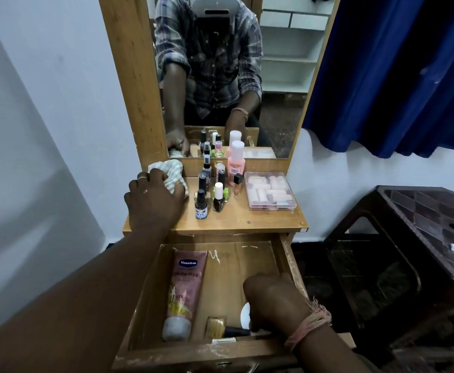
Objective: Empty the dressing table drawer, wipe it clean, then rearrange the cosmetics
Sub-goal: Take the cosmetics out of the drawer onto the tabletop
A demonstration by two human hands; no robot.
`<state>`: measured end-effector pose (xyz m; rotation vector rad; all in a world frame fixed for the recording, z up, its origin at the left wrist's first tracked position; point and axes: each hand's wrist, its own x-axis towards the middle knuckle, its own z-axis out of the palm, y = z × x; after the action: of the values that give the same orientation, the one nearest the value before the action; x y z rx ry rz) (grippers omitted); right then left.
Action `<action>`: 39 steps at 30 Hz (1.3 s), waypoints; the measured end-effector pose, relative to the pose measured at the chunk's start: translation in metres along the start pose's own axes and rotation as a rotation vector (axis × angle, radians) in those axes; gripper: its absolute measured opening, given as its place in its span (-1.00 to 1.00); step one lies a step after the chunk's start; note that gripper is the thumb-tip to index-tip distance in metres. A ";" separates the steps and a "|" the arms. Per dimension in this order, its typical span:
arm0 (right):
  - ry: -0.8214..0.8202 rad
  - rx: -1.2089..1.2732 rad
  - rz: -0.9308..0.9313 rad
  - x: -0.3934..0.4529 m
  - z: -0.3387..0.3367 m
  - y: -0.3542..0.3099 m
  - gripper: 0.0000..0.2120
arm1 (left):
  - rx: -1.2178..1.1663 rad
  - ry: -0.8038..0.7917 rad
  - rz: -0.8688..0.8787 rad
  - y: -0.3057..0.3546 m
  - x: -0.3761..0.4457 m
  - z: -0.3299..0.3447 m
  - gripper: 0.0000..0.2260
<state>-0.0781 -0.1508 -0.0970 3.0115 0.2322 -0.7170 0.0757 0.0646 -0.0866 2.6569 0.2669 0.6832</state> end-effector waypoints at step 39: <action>-0.087 0.253 0.315 -0.047 -0.030 0.019 -0.57 | -0.031 0.002 -0.012 0.000 0.000 -0.001 -0.56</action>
<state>-0.1035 -0.1738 -0.0486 3.1240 -0.3547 -0.8988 0.0755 0.0646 -0.0855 2.6233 0.2705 0.6811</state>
